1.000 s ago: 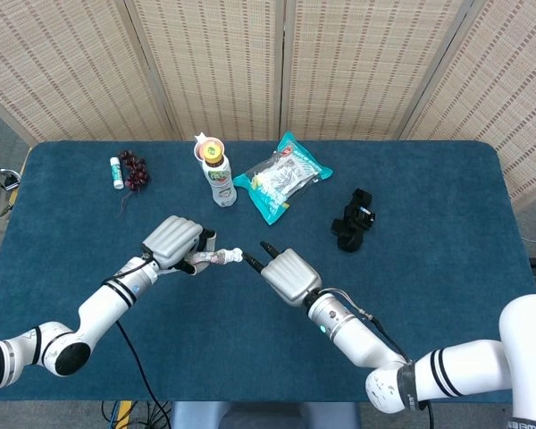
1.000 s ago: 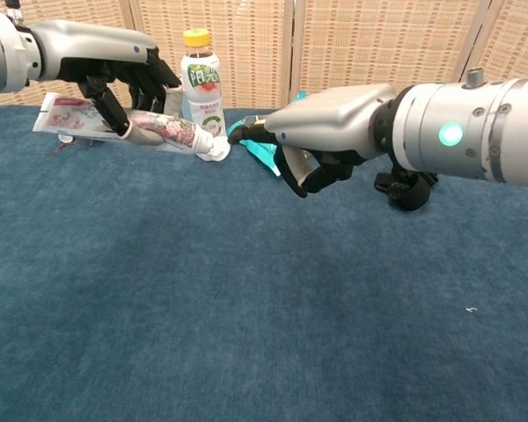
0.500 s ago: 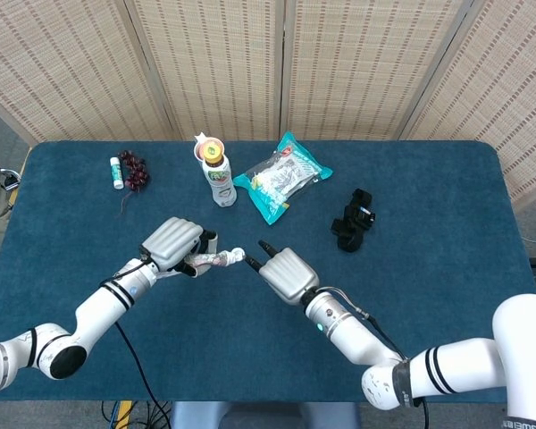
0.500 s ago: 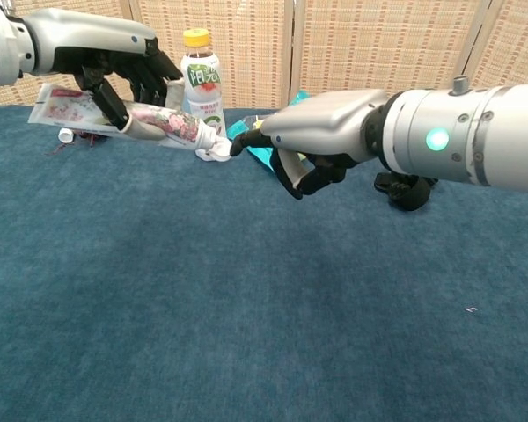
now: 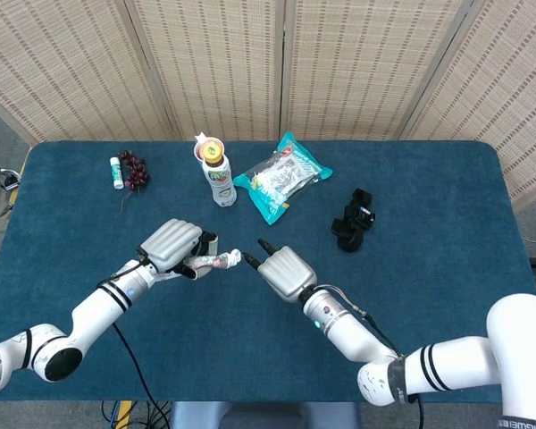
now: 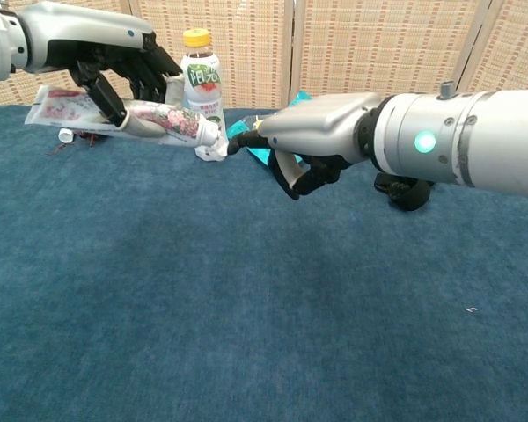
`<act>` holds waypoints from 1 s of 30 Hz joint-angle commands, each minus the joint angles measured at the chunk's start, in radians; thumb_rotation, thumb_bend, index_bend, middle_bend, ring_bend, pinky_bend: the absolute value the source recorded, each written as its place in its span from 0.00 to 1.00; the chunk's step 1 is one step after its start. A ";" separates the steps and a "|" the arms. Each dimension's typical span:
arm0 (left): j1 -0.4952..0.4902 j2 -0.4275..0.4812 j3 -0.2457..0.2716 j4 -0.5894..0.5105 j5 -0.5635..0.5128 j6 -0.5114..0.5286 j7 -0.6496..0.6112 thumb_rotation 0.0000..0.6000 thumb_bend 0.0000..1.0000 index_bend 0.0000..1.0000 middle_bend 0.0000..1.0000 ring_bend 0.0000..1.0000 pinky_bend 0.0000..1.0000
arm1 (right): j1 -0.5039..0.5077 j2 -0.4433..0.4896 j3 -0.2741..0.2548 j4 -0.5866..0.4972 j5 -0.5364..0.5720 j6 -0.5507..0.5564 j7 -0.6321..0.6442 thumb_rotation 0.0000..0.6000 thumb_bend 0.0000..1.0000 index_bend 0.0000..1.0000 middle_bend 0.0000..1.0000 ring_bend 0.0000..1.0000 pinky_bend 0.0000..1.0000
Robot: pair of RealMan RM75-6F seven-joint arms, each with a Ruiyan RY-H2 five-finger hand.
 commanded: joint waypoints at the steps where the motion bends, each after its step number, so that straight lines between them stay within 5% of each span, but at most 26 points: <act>1: -0.001 -0.002 0.005 0.013 -0.002 -0.007 0.001 1.00 0.45 0.63 0.69 0.55 0.41 | -0.021 0.034 -0.003 -0.040 -0.033 0.017 0.024 1.00 1.00 0.02 0.59 0.43 0.50; 11: 0.007 -0.036 0.030 0.087 0.027 -0.020 -0.006 1.00 0.45 0.62 0.68 0.53 0.41 | -0.126 0.202 -0.028 -0.175 -0.177 0.110 0.102 1.00 0.99 0.02 0.57 0.43 0.50; 17: 0.018 -0.090 0.052 0.157 0.055 -0.021 -0.021 1.00 0.45 0.60 0.66 0.53 0.41 | -0.187 0.282 -0.055 -0.219 -0.237 0.140 0.126 1.00 0.86 0.02 0.51 0.38 0.50; 30: 0.029 -0.225 0.100 0.359 0.123 -0.079 -0.095 1.00 0.45 0.58 0.62 0.48 0.35 | -0.290 0.369 -0.077 -0.241 -0.326 0.167 0.171 1.00 0.84 0.02 0.42 0.28 0.43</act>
